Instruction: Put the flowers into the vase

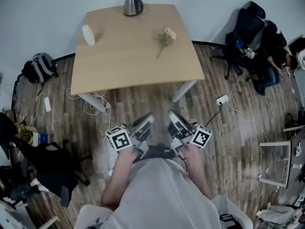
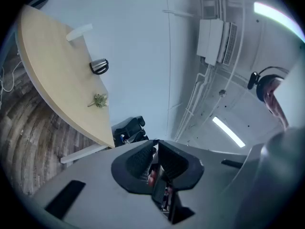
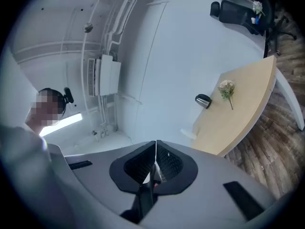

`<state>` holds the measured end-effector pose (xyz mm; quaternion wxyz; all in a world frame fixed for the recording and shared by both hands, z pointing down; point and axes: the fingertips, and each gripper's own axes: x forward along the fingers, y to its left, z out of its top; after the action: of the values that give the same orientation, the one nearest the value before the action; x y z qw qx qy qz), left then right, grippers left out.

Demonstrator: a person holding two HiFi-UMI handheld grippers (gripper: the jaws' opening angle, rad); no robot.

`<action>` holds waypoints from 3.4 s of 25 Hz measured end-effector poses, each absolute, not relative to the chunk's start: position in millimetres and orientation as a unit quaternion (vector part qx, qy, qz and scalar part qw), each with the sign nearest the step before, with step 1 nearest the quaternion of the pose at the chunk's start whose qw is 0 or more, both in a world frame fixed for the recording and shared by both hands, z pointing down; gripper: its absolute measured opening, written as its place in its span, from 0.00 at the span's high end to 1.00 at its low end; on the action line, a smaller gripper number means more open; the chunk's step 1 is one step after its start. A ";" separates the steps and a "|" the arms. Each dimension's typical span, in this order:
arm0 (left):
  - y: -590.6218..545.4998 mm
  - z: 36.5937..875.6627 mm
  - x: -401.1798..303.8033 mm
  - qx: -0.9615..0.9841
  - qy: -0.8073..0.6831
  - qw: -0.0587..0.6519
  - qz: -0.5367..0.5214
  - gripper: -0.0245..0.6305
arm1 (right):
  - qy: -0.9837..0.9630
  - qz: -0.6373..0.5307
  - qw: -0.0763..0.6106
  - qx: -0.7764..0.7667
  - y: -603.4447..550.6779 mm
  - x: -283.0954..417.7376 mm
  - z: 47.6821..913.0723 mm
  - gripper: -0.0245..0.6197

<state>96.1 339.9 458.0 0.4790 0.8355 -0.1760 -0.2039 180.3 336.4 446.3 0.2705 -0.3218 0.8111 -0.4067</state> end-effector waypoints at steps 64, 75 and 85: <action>187.8 476.2 -58.6 0.797 -0.323 0.446 -0.248 0.90 | 0.850 -0.433 0.214 -0.212 160.8 47.5 460.3 0.92; 125.4 478.7 -27.8 0.801 -0.346 0.432 -0.229 0.90 | 0.843 -0.455 0.211 -0.195 96.2 77.6 468.3 0.92; 98.0 482.5 -29.3 0.801 -0.346 0.432 -0.227 0.90 | 0.852 -0.451 0.190 -0.184 75.5 63.2 470.0 0.92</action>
<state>-29.3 98.0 482.5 0.4324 0.8010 -0.3464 -0.2267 63.2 75.5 470.0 0.1896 -0.1840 0.8523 -0.4515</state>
